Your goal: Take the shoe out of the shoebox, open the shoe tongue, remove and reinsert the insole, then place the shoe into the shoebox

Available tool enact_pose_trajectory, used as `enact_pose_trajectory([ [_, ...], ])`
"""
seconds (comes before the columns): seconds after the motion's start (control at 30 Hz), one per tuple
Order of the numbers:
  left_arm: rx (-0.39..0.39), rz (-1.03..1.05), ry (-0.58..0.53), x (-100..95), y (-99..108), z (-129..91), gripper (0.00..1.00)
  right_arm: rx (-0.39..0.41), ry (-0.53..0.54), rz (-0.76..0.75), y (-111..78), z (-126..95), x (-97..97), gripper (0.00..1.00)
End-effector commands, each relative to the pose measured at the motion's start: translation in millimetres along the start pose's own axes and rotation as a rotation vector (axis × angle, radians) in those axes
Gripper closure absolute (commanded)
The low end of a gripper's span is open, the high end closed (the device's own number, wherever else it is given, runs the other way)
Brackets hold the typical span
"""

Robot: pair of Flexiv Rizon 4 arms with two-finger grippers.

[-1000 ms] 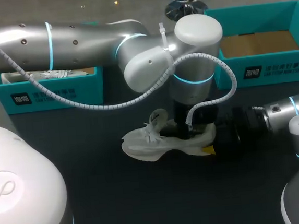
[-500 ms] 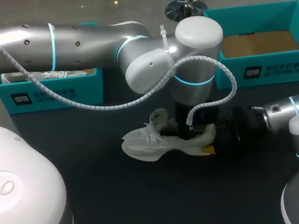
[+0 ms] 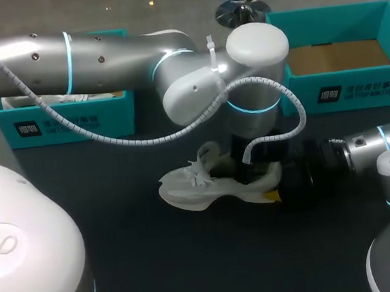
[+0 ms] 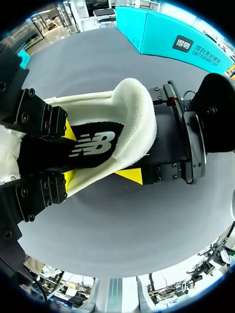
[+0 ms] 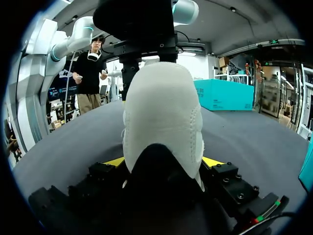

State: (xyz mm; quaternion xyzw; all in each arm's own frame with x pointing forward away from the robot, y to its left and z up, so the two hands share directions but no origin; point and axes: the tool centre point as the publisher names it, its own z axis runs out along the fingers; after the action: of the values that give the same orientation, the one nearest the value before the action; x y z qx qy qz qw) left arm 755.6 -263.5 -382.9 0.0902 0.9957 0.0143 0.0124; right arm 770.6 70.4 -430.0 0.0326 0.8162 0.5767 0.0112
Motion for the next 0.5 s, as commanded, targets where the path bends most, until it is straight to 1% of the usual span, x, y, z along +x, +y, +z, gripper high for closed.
enact_pose_trajectory([
  [0.03,0.024,0.009,-0.022,7.8,6.1,0.2,0.69,0.004,-0.002,0.002,-1.9,3.9,-0.3,1.00],
  [0.17,0.041,0.023,-0.033,9.0,7.7,1.0,0.69,0.004,-0.002,0.002,-1.9,3.9,-0.3,1.00],
  [0.5,0.025,0.019,-0.051,8.0,10.1,10.7,0.70,0.004,-0.002,0.002,-1.9,3.9,-0.3,1.00],
])
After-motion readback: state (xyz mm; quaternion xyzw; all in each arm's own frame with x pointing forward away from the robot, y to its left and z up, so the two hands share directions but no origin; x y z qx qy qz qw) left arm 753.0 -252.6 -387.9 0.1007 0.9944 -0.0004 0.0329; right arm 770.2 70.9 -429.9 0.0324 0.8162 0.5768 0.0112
